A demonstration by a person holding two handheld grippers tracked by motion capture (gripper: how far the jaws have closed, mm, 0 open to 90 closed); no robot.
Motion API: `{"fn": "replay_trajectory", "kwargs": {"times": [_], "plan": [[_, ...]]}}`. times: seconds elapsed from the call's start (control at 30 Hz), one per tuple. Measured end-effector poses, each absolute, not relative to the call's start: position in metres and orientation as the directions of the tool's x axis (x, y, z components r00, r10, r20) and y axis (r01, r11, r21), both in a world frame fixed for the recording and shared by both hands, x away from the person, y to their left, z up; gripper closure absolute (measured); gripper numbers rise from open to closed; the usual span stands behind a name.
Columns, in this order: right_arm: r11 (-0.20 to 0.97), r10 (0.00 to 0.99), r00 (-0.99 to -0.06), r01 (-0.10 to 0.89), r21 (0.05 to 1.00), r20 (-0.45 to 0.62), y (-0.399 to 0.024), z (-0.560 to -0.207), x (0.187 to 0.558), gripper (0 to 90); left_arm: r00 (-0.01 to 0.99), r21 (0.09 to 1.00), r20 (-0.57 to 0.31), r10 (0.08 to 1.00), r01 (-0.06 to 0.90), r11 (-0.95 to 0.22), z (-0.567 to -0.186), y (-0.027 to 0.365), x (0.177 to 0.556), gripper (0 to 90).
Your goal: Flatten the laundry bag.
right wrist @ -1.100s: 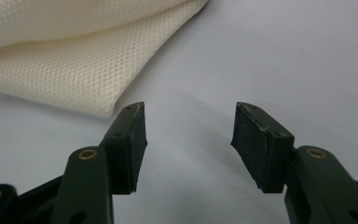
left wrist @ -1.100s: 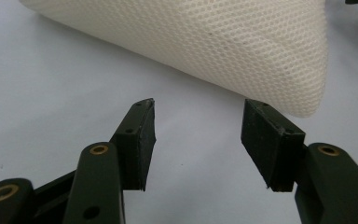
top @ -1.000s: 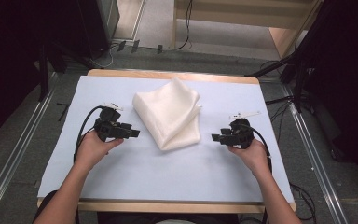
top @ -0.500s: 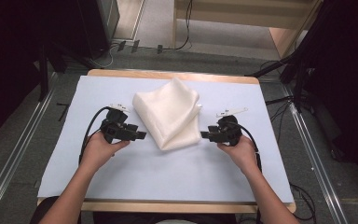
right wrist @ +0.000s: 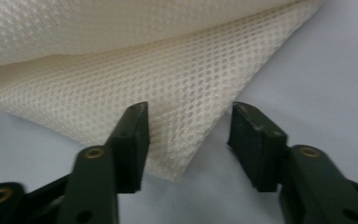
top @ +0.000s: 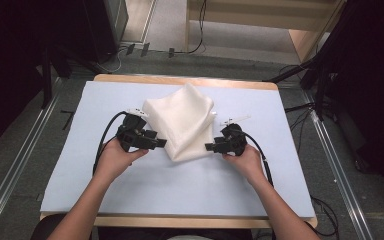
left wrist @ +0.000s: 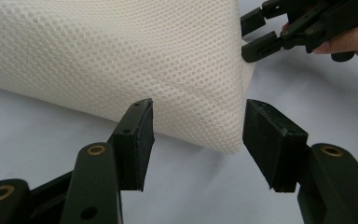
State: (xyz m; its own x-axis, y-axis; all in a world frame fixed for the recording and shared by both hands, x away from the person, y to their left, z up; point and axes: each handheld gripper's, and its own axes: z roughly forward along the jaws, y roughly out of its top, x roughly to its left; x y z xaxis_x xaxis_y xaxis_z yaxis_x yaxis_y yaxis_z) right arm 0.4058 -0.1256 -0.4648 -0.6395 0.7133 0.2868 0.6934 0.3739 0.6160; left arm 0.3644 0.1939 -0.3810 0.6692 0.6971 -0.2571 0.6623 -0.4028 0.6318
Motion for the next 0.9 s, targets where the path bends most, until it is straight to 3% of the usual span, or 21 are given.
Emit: {"fn": "replay_trajectory", "kwargs": {"times": [0.03,0.17,0.27,0.9], "plan": [[0.373,0.707,-0.642,0.695,0.615,0.296,-0.125,-0.466,0.406,53.4,0.673,0.63,-0.257,0.694,0.661,-0.408,-0.381,0.192,0.365,43.6],[0.381,0.697,-0.657,0.679,0.628,0.288,-0.117,-0.466,0.402,72.2,0.68,0.634,-0.242,0.692,0.651,-0.418,-0.381,0.188,0.365,42.5],[0.388,0.69,-0.668,0.668,0.635,0.28,-0.111,-0.464,0.397,78.1,0.684,0.638,-0.234,0.691,0.644,-0.422,-0.381,0.185,0.366,41.6],[0.363,0.63,-0.702,0.644,0.673,0.332,-0.078,-0.459,0.361,79.0,0.75,0.638,-0.188,0.635,0.584,-0.502,-0.391,0.145,0.385,38.9]]}}
